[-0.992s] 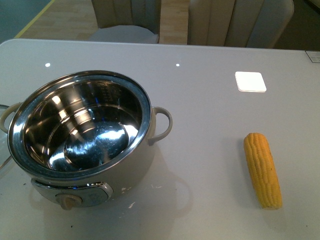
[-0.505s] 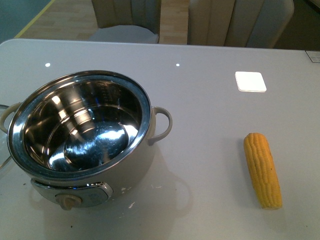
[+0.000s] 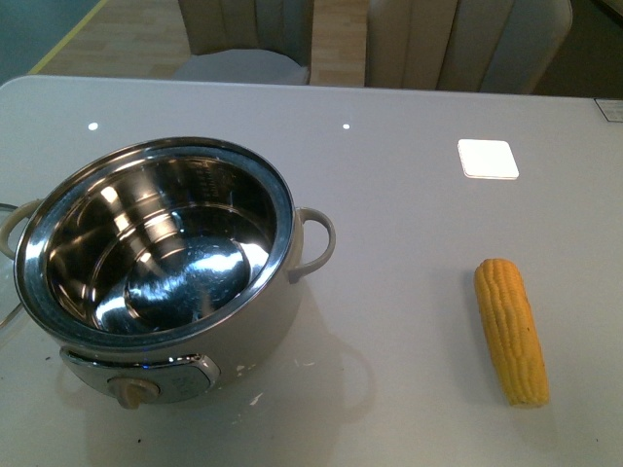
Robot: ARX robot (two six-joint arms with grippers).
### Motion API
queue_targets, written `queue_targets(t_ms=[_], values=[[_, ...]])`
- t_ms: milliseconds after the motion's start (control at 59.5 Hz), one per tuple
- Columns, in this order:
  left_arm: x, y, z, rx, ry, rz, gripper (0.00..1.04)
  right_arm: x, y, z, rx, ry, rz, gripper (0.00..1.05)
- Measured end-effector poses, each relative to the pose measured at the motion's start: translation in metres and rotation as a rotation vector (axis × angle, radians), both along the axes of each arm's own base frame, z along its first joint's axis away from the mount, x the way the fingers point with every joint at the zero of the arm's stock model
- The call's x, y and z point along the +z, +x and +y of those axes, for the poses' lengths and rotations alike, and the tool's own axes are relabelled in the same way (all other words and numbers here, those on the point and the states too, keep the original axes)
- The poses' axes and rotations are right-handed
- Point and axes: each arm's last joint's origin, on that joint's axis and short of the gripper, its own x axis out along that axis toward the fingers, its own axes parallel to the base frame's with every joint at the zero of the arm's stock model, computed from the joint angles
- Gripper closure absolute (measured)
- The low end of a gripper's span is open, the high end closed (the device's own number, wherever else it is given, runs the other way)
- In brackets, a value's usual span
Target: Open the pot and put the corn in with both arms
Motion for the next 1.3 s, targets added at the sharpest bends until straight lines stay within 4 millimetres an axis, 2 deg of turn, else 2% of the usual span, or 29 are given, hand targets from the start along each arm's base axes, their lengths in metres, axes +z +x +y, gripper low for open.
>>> queue_targets(t_ms=[252, 387, 471, 723, 892, 942, 1009, 1060, 1127, 1295], values=[[0.0, -0.001, 0.0, 0.0, -0.001, -0.003, 1.0, 0.0, 0.0, 0.0, 0.0, 0.0, 0.0, 0.09], [0.0, -0.001, 0.0, 0.0, 0.0, -0.003, 0.74, 0.0, 0.0, 0.0, 0.0, 0.0, 0.0, 0.09], [0.0, -0.001, 0.0, 0.0, 0.0, -0.003, 0.51, 0.0, 0.0, 0.0, 0.0, 0.0, 0.0, 0.09], [0.0, -0.001, 0.0, 0.0, 0.0, -0.003, 0.06, 0.0, 0.0, 0.0, 0.0, 0.0, 0.0, 0.09], [0.0, -0.001, 0.0, 0.0, 0.002, -0.003, 0.07, 0.0, 0.0, 0.0, 0.0, 0.0, 0.0, 0.09], [0.0, -0.001, 0.0, 0.0, 0.002, -0.003, 0.07, -0.001, 0.0, 0.0, -0.06, 0.058, 0.135, 0.09], [0.0, -0.001, 0.0, 0.0, 0.002, -0.003, 0.07, -0.001, 0.005, 0.002, -0.19, 0.132, 0.492, 0.09], [0.0, -0.001, 0.0, 0.0, 0.002, -0.003, 0.07, -0.005, 0.011, 0.004, -0.231, 0.171, 0.645, 0.09], [0.0, -0.001, 0.0, 0.0, 0.002, -0.003, 0.07, -0.011, 0.021, 0.007, -0.242, 0.192, 0.723, 0.09], [0.0, -0.001, 0.0, 0.0, 0.002, -0.003, 0.07, -0.017, 0.055, 0.012, -0.227, 0.208, 0.757, 0.09]])
